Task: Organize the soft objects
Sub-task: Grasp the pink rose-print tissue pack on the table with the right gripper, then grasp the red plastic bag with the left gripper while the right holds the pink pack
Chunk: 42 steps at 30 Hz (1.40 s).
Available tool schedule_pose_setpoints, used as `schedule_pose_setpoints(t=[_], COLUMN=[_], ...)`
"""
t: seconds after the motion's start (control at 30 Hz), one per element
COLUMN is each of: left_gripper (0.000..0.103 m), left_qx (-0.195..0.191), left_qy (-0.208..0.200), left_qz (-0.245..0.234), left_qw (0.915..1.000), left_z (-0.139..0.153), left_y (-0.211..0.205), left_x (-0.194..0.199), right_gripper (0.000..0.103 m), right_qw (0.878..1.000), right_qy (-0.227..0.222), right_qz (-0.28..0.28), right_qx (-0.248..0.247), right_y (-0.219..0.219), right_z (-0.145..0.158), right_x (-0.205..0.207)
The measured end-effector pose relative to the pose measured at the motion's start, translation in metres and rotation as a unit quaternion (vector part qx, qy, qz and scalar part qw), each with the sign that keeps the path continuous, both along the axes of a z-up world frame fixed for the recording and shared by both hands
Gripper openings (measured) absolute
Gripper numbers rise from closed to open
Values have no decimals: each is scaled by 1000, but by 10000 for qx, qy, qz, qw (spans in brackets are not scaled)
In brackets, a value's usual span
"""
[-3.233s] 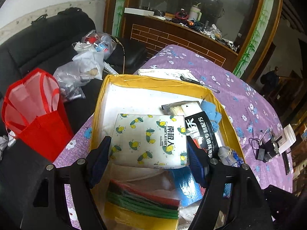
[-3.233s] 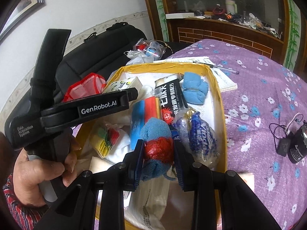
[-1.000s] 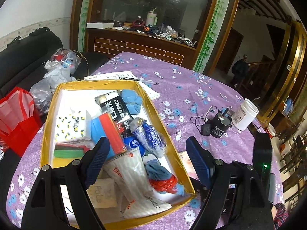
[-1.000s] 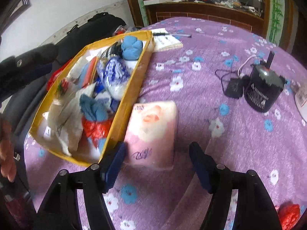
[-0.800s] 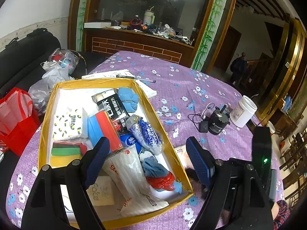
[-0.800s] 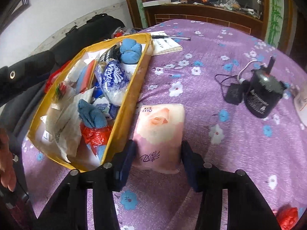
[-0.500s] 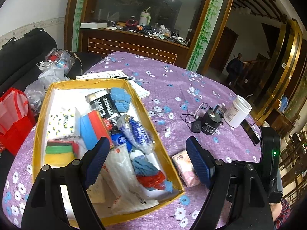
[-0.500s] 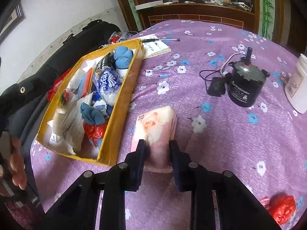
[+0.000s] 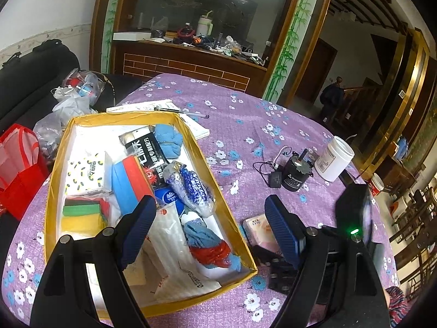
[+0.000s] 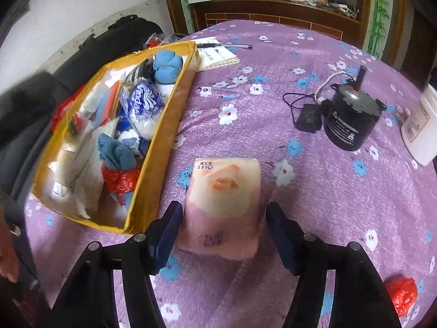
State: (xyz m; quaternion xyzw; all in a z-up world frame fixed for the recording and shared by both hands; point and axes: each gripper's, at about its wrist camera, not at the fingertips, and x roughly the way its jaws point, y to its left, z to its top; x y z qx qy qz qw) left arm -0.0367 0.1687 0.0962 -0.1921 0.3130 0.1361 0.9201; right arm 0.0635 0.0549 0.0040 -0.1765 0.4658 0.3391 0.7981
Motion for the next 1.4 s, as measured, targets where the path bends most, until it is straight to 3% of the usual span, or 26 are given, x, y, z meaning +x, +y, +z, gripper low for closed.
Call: schedule_pose_setpoints(t=[0.07, 0.17, 0.33, 0.57, 0.7, 0.8, 1.0, 1.13, 1.3, 1.33, 1.37, 1.4], left_gripper=[82, 82, 82, 82, 82, 82, 81, 81, 80, 74, 55, 49], left_qx=[4, 32, 5, 104, 157, 36, 266, 295, 297, 242, 183, 165], left_qy=[14, 22, 19, 270, 439, 636, 1011, 1170, 1280, 1272, 1306, 1376], left_qz=[-17, -69, -294, -1007, -1636, -2273, -2890, -2999, -2979, -2953, -2913, -2899], left_qw=[10000, 10000, 9996, 9945, 9854, 9718, 9516, 9463, 9455, 9466, 9475, 9470], left_z=[0, 0, 2, -1, -9, -22, -40, -52, -67, -70, -74, -77], left_y=[-1, -6, -22, -77, -126, -172, -241, -261, -272, -272, -272, -272], left_x=[0, 1, 8, 33, 53, 74, 102, 116, 129, 131, 134, 136], right_gripper=[55, 50, 50, 50, 51, 51, 51, 51, 51, 51, 51, 51], right_qw=[9999, 9999, 9959, 9859, 9812, 9756, 9629, 9622, 9591, 9587, 9584, 9584], right_qy=[-129, -11, 82, -395, -507, -503, -249, -259, -290, -297, -294, -285], right_qz=[-33, -80, -238, -861, -1269, -1576, -1950, -1886, -1922, -1932, -1937, -1932], right_qx=[-48, 149, 864, 1379, 1359, 1444, 1851, 1948, 2059, 2067, 2075, 2081], right_y=[0, -10, -50, -150, -208, -246, -289, -289, -293, -294, -294, -293], right_z=[-5, -1, 30, 80, 81, 73, 60, 62, 66, 67, 66, 66], right_x=[-2, 1, 2, 20, 28, 34, 52, 50, 46, 46, 45, 45])
